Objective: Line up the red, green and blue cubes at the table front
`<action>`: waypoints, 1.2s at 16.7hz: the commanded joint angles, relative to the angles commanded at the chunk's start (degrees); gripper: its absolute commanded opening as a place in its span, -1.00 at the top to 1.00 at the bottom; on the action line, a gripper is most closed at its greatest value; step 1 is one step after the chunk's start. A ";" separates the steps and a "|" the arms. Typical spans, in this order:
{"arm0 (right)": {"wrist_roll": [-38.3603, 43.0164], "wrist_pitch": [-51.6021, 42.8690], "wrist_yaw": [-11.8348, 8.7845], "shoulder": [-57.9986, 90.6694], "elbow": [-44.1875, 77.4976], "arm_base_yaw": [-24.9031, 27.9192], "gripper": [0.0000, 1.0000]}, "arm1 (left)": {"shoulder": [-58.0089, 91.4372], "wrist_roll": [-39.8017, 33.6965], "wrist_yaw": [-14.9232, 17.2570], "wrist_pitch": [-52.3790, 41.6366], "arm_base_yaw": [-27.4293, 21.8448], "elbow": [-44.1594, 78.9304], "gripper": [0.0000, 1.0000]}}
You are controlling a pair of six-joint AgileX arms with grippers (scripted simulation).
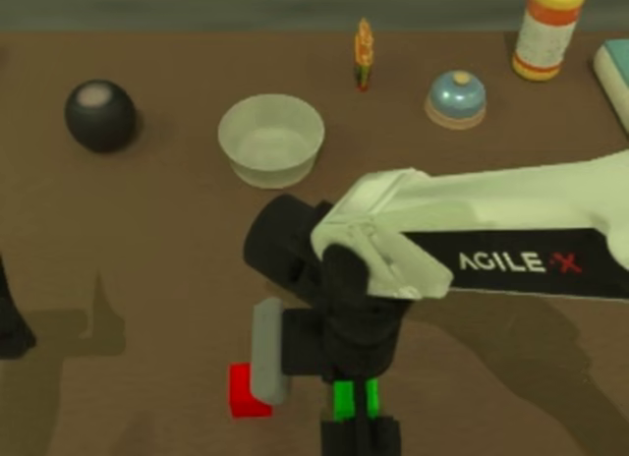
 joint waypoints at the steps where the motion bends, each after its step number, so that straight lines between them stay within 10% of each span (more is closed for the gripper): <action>1: 0.00 0.00 0.00 0.00 0.00 0.00 -1.00 | 0.00 0.00 0.00 0.00 0.00 0.00 -1.00; 20: -2.31 -14.12 0.06 -4.43 9.69 -3.66 -1.00 | 0.00 0.00 0.00 0.00 0.00 0.00 -1.00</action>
